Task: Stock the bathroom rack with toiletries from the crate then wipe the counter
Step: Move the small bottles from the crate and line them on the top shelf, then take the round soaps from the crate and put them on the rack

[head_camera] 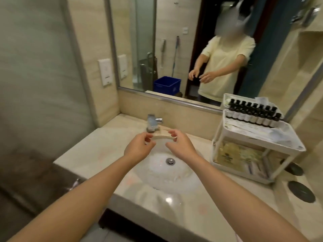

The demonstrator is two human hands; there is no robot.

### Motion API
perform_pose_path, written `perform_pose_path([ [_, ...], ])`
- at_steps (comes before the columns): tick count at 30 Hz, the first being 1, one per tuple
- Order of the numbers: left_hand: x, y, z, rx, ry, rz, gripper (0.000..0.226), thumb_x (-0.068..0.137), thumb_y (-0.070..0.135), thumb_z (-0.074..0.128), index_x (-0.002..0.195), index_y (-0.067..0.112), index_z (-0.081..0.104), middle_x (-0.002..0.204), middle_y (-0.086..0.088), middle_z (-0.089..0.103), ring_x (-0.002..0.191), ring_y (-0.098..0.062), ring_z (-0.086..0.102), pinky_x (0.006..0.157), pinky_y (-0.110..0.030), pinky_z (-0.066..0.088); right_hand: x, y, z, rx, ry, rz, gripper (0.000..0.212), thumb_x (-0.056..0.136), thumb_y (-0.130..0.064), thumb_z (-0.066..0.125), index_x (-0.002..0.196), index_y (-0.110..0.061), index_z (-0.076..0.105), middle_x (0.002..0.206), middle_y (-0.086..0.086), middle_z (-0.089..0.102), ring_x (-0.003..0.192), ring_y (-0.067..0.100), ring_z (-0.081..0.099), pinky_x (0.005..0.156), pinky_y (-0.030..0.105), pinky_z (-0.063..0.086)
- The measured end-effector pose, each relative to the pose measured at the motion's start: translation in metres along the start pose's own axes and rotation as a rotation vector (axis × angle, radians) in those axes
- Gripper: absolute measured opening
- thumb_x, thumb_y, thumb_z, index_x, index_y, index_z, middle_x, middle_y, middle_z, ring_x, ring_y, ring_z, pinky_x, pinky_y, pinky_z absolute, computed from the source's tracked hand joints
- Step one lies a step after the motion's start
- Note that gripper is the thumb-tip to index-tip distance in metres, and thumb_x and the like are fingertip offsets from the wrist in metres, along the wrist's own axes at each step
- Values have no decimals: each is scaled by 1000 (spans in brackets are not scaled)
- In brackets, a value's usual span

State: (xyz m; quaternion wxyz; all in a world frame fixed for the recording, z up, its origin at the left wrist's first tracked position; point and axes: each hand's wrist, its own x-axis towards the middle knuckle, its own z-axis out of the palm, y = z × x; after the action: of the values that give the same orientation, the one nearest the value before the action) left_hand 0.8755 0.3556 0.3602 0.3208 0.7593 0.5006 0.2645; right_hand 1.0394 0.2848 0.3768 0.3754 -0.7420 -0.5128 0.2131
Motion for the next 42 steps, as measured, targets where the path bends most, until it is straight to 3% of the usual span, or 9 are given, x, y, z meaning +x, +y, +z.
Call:
perform_pose_path([
  [7, -88, -91, -75, 49, 149, -176, 35, 89, 40, 62, 121, 27, 58, 109, 10, 60, 93, -11, 59, 87, -33, 50, -47, -54, 107, -49, -209, -158, 50, 81, -22, 62, 130, -26, 52, 129, -4, 53, 113, 11, 53, 86, 26, 43],
  [18, -222, -199, -175, 75, 402, -507, 30, 86, 40, 64, 116, 32, 60, 107, 12, 60, 92, -9, 59, 86, -30, 49, -125, -147, 252, -77, -552, -428, 49, 80, -26, 65, 128, -23, 56, 127, -2, 55, 107, 13, 58, 95, 31, 48],
  [27, -300, -250, -213, 42, 589, -764, 31, 87, 41, 63, 116, 32, 60, 106, 12, 59, 96, -9, 59, 90, -35, 51, -176, -196, 333, -153, -823, -617, 50, 83, -24, 62, 132, -24, 52, 132, -1, 52, 119, 13, 53, 95, 30, 45],
  [33, -333, -269, -228, 0, 716, -916, 34, 90, 43, 60, 122, 35, 54, 110, 16, 57, 92, -1, 56, 68, -24, 45, -187, -226, 379, -172, -991, -754, 50, 85, -25, 62, 134, -23, 51, 133, -1, 51, 120, 12, 52, 98, 28, 45],
  [38, -359, -281, -236, -35, 843, -1026, 32, 89, 43, 60, 120, 37, 56, 106, 18, 57, 93, -2, 57, 83, -33, 52, -198, -251, 414, -138, -1124, -850, 52, 84, -23, 63, 135, -23, 50, 135, 0, 50, 118, 14, 54, 96, 28, 46],
  [42, -380, -286, -237, -22, 922, -1118, 28, 89, 45, 59, 116, 39, 55, 106, 21, 55, 84, 2, 54, 63, -22, 43, -211, -265, 436, -103, -1228, -901, 50, 86, -22, 64, 134, -24, 51, 136, -1, 49, 118, 12, 53, 92, 26, 46],
])
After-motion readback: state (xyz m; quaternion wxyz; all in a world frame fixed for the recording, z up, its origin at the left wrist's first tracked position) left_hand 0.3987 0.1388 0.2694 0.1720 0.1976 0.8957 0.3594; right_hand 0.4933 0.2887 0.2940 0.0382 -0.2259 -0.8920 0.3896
